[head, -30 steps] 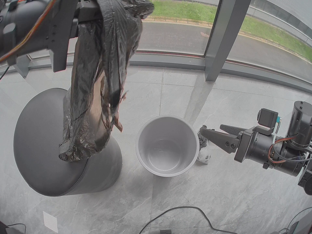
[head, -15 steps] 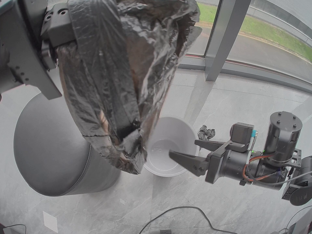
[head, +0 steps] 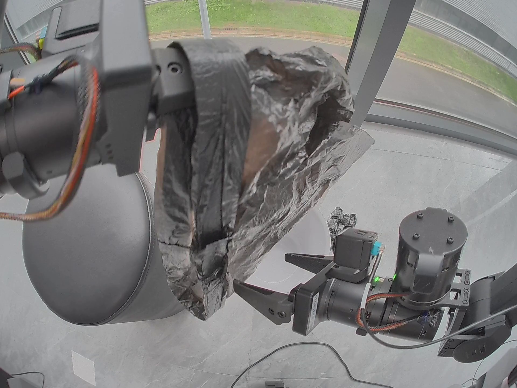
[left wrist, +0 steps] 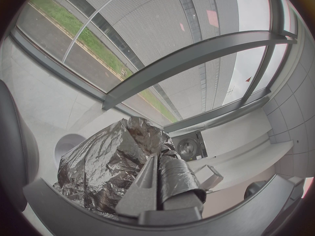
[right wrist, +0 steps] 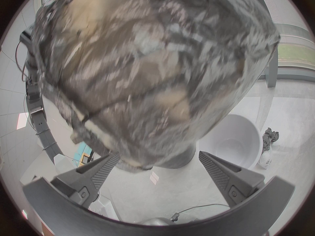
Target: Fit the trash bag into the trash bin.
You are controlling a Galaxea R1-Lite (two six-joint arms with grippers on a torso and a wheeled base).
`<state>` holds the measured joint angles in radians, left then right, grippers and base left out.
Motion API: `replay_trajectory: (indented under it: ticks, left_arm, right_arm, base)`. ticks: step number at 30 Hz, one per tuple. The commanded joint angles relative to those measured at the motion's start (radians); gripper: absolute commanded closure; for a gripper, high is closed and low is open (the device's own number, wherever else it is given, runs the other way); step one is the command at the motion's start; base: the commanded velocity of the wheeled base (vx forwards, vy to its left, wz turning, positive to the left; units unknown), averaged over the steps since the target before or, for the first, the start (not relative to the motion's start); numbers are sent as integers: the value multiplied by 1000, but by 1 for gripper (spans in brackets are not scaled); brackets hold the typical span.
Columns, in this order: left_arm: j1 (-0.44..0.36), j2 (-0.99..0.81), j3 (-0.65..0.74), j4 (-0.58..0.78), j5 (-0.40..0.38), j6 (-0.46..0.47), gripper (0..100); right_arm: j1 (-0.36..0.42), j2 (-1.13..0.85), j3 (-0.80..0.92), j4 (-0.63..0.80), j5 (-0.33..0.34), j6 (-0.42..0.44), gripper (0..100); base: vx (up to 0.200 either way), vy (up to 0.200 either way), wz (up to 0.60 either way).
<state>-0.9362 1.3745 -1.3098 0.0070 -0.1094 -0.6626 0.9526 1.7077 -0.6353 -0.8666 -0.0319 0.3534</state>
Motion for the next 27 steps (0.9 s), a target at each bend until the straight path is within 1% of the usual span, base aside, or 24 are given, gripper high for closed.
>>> replay_trajectory:
  ticks: [1,3,5,8,9,13,14,18,20,21,24,27]
  left_arm:
    - [4,43,-16,-38,16,4,100]
    - [7,46,-20,-42,14,6,100]
    - [13,64,-36,-47,19,1,100]
    - [14,80,-42,-58,39,0,100]
    - [11,92,-42,-70,83,-2,100]
    - [4,101,-43,-91,142,-5,100]
    - [4,101,-42,-93,145,-6,100]
    - [-18,106,-42,-116,232,-20,100]
    - [-23,109,-42,-122,272,-25,100]
    - [-27,115,-43,-127,292,-26,100]
    - [-29,118,-42,-136,306,-29,100]
    - [-30,123,-43,-137,339,-31,100]
  right_arm:
    - [34,9,14,0,-2,-1,0]
    - [45,10,17,0,-2,-1,0]
    - [87,12,22,1,-3,-2,0]
    - [115,20,22,1,-6,-2,0]
    - [129,40,19,0,-34,-2,0]
    - [130,76,11,-2,-89,-1,0]
    - [130,78,11,-2,-89,-1,0]
    - [112,92,16,0,-108,4,0]
    - [94,106,9,-2,-143,6,0]
    - [89,121,-1,-3,-183,6,0]
    - [89,147,-30,-3,-246,9,0]
    - [87,165,-57,-3,-279,10,0]
  base:
    - [0,0,0]
    - [0,0,0]
    - [0,0,0]
    - [0,0,0]
    - [0,0,0]
    - [0,0,0]
    - [0,0,0]
    - [0,0,0]
    - [0,0,0]
    - [0,0,0]
    - [0,0,0]
    - [0,0,0]
